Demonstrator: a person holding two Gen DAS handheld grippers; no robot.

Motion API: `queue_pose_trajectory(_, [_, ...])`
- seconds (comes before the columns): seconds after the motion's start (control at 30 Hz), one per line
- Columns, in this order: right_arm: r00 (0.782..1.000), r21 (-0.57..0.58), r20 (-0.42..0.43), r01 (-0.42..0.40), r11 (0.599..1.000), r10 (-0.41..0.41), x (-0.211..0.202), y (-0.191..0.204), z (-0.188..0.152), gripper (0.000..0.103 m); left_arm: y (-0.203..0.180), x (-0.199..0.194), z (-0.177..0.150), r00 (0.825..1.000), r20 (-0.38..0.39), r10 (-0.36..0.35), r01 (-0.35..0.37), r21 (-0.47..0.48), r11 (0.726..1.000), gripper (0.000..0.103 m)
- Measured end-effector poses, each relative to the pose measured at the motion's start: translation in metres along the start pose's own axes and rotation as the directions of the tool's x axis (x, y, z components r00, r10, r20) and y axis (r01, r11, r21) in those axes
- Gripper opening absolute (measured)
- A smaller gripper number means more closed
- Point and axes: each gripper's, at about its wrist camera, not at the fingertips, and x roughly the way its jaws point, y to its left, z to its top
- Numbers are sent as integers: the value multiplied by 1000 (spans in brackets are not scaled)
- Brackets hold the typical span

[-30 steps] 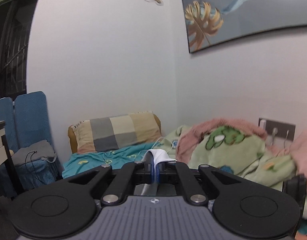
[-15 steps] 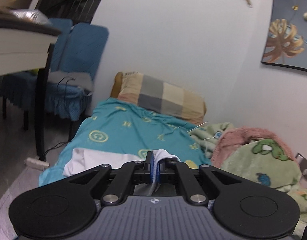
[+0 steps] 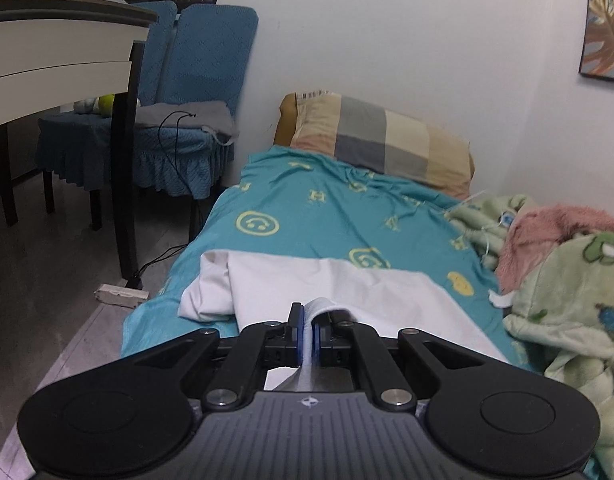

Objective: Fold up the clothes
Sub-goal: 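Grasp another edge of the T-shirt with the right tool while the left tool holds it up, then lift and shake the T-shirt with both tools to unfold it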

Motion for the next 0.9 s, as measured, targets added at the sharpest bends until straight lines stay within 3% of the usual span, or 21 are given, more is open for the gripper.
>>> queue_pose_trajectory(0.17, [993,80,110,-61,995,52,-32,-21,23,7,-7,3,-11,999,-14,-37,37,22,999,4])
queue_pose_trajectory(0.3, [972,120,199,-151,981,125,-58,-34,38,6,-16,-4,-19,998,-38,-47,49,56,997,5])
queue_pose_trajectory(0.47, [942,146,276,-238,960,192,-83,-51,49,6,-24,-35,-30,998,-38,-51,54,108,993,22])
queue_pose_trajectory(0.63, [928,175,286,-295,939,238,-86,-60,51,6,-47,-83,-43,997,59,-50,32,278,960,41])
queue_pose_trajectory(0.8, [920,144,268,-331,933,285,-83,-53,51,6,-83,-109,-66,975,180,-127,39,428,903,62])
queue_pose_trajectory(0.87, [917,132,260,-346,929,304,-82,-50,51,6,-98,-107,-73,964,230,-131,12,457,889,75])
queue_pose_trajectory(0.9, [915,127,256,-351,928,311,-82,-49,51,6,-103,-102,-74,961,247,-125,3,442,897,78])
